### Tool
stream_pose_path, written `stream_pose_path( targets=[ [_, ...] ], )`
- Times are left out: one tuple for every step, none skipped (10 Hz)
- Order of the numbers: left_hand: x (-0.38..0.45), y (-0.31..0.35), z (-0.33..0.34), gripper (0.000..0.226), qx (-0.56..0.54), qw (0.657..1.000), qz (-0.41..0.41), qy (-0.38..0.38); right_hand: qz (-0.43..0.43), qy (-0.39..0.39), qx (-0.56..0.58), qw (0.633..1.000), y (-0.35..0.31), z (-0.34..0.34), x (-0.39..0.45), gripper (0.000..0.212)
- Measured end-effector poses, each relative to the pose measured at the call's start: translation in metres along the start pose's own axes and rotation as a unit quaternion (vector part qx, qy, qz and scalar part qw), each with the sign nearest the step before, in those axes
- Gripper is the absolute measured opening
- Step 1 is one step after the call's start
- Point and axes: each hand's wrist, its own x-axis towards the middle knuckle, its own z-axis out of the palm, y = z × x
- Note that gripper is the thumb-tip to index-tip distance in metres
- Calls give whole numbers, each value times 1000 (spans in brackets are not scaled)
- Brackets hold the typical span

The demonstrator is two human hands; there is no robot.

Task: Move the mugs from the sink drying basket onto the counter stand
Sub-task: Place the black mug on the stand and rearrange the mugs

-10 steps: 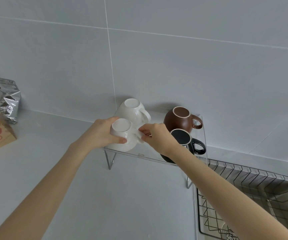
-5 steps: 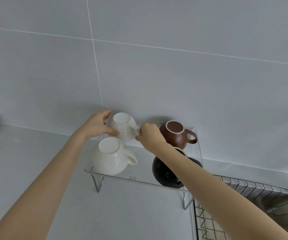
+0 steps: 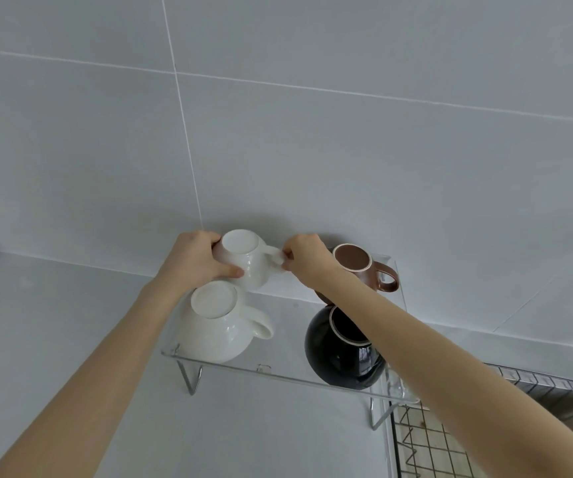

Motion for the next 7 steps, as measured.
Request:
stream_pose_path(
  targets=[
    [-1,-1,-1,43,-6,1000,-2,-5,-2,5,3,1000,0,2,-3,15],
    [1,-3,-2,43,-13,1000,-1,-6,-2,7,10,1000,2,3,-3,15],
    [-1,-4,-1,47,-26,1000,-2,-10,-12,10,13,1000,4,4,-4,16],
    [-1,-4,-1,49,-40,999,-2,-8,-20,14,2,1000,4,5,-4,16],
    [-3,-4,-1,50,-54,999,-5,-1,-22,16,-3,1000,4,6,-6,16],
    [-2,-5,-2,51,-60,998,-11,-8,-25,-4,-30,999,3,5,-7,16],
    [-1,4,-4,46,-25,999,-23,-25,-42,-50,-40,997,1,-2,-10,26]
  ],
)
